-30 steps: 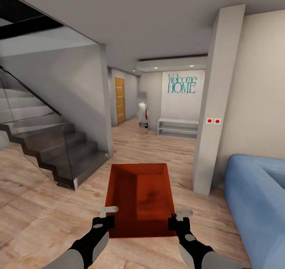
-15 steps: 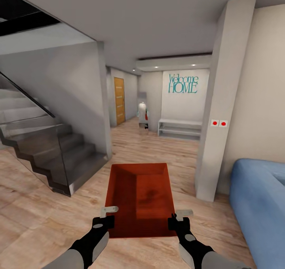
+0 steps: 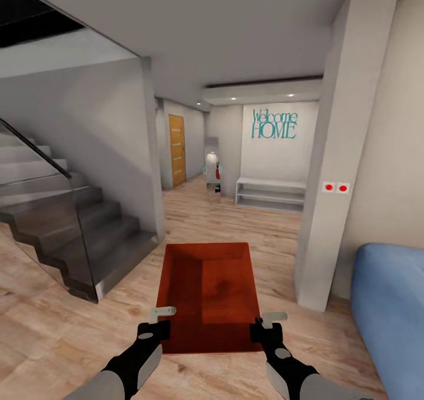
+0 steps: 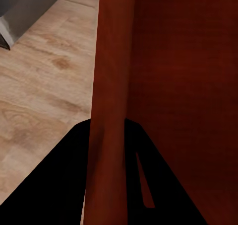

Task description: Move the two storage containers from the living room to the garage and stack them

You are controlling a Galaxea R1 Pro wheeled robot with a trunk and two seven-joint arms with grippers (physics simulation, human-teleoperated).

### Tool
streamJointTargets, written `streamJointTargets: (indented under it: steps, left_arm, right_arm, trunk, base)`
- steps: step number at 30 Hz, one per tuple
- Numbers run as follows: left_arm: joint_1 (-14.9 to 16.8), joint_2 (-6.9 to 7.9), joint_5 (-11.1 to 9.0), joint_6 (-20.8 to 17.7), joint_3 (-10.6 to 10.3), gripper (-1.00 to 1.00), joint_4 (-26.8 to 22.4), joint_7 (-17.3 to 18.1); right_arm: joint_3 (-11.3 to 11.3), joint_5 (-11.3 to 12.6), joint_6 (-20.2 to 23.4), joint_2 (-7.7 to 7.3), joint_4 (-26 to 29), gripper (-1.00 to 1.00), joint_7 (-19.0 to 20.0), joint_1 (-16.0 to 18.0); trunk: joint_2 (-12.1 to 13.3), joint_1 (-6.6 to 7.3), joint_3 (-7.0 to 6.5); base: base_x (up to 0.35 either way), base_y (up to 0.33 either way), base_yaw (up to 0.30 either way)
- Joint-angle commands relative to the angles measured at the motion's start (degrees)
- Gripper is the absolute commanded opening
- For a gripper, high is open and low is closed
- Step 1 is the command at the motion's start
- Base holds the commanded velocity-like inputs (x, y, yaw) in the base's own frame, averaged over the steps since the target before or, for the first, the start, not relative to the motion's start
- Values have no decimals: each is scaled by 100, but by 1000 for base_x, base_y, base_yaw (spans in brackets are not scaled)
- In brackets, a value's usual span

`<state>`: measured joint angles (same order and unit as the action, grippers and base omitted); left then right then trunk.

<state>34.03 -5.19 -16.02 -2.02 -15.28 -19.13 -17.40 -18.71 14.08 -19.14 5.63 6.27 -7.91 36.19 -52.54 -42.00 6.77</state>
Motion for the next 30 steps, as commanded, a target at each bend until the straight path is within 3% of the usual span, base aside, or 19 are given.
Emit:
streamJointTargets:
  steps: [1, 30]
  left_arm:
    - [11, 61, 20, -27, 209, -100, -18, -70]
    - [9, 59, 20, -27, 209, -100, -25, -70]
  right_arm:
    - [-45, 68, -29, -40, -3, -100, 0, 1]
    - [-45, 68, -29, -42, -3, -100, 0, 2]
  trunk:
    - [-6, -4, 9]
    - [-6, -4, 9]
  base:
    - [322, 0, 0]
    - [322, 0, 0]
